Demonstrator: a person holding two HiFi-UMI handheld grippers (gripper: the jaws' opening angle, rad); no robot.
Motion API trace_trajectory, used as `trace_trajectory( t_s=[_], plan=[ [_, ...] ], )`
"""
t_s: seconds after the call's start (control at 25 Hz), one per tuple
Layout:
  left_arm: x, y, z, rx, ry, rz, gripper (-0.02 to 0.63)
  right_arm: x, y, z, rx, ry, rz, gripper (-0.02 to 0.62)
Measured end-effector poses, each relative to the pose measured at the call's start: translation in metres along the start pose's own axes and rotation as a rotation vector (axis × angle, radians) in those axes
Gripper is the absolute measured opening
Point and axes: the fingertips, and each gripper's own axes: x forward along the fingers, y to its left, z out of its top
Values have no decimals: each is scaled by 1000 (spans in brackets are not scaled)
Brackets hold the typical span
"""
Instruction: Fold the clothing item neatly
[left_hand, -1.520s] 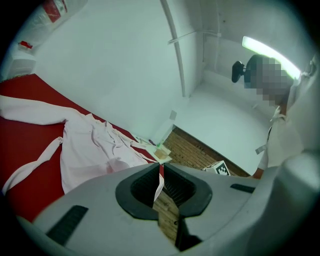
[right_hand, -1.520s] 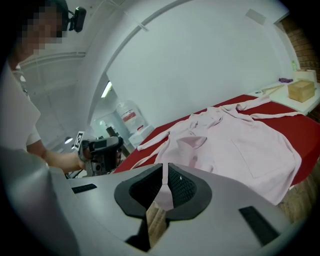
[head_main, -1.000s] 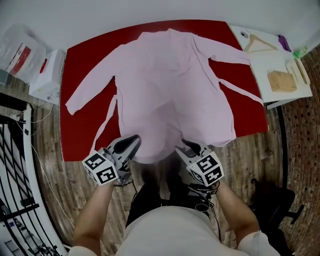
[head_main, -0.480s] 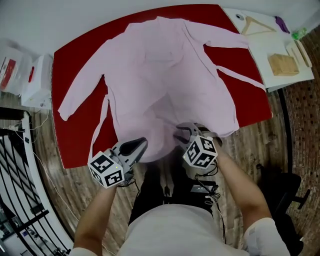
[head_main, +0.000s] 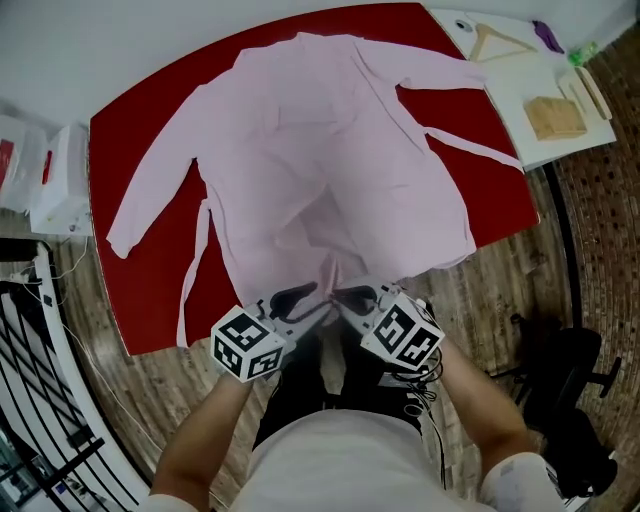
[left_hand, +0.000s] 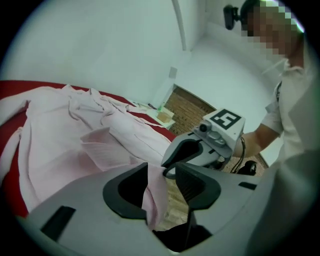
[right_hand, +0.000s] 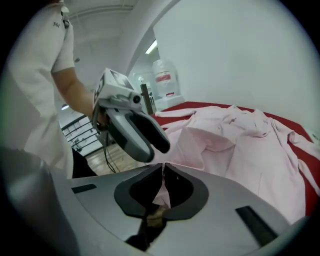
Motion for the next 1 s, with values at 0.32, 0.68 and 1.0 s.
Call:
trace_trajectory(
  t_s=[0.32,0.68,1.0],
  plan=[
    [-22,43,4,-285,-108,-58,181,14,26,21,105,-102,20,25],
    [-13,90,-33,-396,4,42,181,32,51,36,-78,-105,88,138],
    [-11,108,-43,-448,46,55,178,18,-27,-12,84,-9,-26,150]
  ],
)
